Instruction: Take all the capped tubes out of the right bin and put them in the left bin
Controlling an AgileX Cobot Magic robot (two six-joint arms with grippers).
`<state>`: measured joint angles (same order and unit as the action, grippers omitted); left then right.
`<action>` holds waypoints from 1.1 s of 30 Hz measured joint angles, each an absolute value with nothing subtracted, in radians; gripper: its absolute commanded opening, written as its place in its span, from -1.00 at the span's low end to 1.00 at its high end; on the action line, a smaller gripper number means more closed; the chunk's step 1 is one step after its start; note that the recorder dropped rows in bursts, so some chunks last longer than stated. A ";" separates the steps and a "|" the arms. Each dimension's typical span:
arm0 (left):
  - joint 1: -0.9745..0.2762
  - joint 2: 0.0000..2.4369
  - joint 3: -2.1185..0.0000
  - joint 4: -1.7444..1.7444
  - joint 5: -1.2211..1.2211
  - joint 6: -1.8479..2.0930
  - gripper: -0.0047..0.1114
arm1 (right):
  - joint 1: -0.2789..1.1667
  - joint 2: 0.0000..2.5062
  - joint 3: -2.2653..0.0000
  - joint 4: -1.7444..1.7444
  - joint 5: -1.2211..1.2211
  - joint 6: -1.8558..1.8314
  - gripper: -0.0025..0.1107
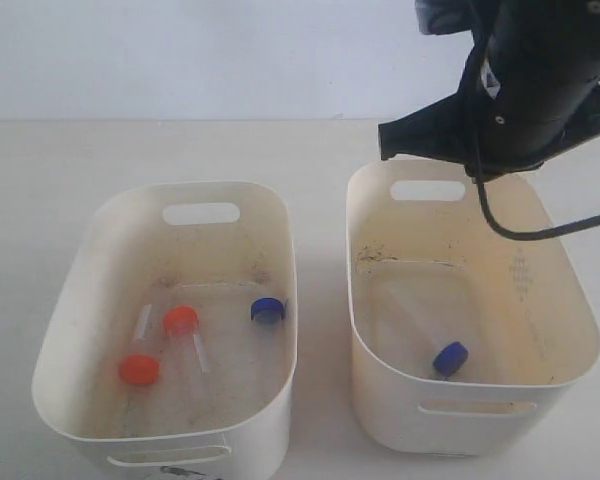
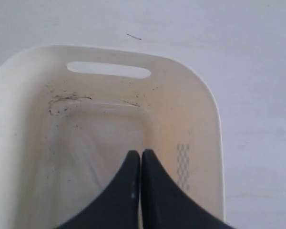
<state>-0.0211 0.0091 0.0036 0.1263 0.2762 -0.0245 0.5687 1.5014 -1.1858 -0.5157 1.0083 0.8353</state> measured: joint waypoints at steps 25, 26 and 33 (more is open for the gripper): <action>-0.021 0.009 0.004 0.126 0.276 -0.024 -0.84 | 0.460 1.651 -1.186 0.049 0.950 0.277 -0.17; -0.021 0.009 0.004 0.126 0.276 -0.024 -0.84 | 0.440 1.651 -1.186 0.084 0.955 0.233 -0.17; -0.021 0.009 0.004 0.126 0.276 -0.024 -0.84 | 0.380 1.651 -1.186 0.194 1.004 0.024 -0.17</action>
